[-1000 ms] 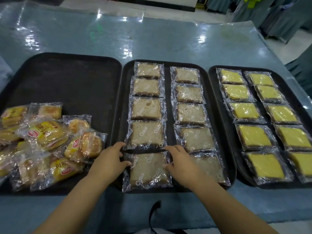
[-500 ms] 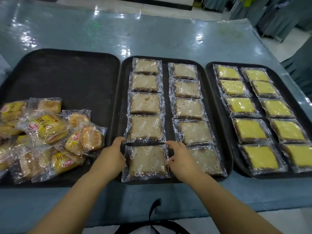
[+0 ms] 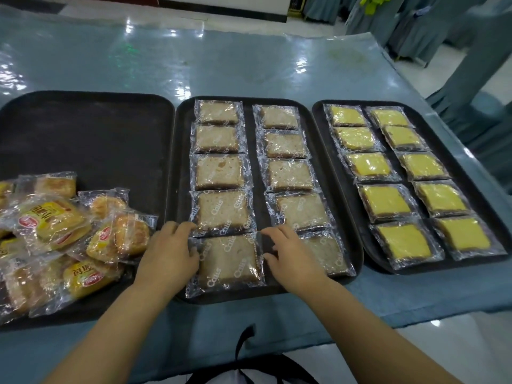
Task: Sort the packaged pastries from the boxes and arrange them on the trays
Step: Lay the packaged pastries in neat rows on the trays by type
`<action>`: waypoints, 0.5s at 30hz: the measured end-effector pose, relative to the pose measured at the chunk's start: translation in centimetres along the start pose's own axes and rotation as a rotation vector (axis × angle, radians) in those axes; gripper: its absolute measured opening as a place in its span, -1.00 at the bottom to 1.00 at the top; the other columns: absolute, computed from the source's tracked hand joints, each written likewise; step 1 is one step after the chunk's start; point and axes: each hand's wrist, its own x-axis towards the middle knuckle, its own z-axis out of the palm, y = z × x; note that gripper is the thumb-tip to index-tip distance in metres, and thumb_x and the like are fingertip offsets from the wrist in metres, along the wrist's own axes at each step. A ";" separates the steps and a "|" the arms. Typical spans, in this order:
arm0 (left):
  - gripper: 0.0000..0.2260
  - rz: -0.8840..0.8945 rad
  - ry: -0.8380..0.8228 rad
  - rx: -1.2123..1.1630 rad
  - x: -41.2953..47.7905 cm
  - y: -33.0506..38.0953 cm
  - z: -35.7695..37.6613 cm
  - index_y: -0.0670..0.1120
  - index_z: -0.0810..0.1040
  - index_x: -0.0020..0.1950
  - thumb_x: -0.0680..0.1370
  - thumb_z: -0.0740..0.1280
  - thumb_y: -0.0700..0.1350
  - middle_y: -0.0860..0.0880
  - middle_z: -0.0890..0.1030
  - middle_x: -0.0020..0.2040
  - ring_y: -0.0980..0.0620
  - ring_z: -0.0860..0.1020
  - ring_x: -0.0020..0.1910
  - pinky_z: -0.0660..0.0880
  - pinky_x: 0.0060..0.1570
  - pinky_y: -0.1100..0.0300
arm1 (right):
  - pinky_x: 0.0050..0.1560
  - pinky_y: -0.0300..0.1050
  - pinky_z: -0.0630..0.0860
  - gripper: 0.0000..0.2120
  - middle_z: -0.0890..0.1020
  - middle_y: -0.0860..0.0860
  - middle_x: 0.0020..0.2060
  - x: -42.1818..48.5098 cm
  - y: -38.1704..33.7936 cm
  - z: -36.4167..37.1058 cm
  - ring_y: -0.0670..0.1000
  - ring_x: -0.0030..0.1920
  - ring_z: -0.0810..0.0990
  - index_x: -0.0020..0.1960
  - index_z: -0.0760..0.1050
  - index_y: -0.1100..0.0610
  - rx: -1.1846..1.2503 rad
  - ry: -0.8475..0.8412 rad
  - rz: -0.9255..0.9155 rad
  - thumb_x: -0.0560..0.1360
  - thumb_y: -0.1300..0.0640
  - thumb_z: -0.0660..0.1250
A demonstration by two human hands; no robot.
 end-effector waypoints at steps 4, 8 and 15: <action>-0.62 0.070 0.014 -0.010 0.0 2.5 1.0 -0.03 0.44 0.30 0.51 0.34 0.00 -0.05 0.41 0.19 -0.09 0.31 0.19 0.38 0.18 0.03 | 0.22 0.09 0.43 -0.58 0.45 0.06 0.22 -1.3 3.4 -1.6 0.12 0.23 0.36 0.28 0.46 0.08 -0.223 0.154 -0.039 0.45 0.03 0.40; -0.61 0.165 -0.061 0.014 -0.1 5.1 2.5 0.02 0.42 0.32 0.52 0.31 0.07 0.01 0.38 0.22 -0.04 0.22 0.24 0.31 0.25 0.08 | 0.42 0.18 0.09 -0.37 0.06 0.09 0.47 -2.6 6.4 -2.5 0.23 0.45 -0.03 0.47 0.16 -0.10 -0.306 -0.006 0.206 0.47 -0.22 0.27; -0.55 0.273 -0.186 0.066 0.6 9.1 5.0 0.10 0.32 0.41 0.53 0.26 0.14 0.07 0.34 0.31 0.00 0.22 0.29 0.33 0.28 0.07 | 0.40 0.17 0.14 -0.34 0.03 0.13 0.49 -3.0 7.1 -1.6 0.23 0.44 0.06 0.49 0.08 -0.12 -0.288 -0.080 0.235 0.48 -0.31 0.17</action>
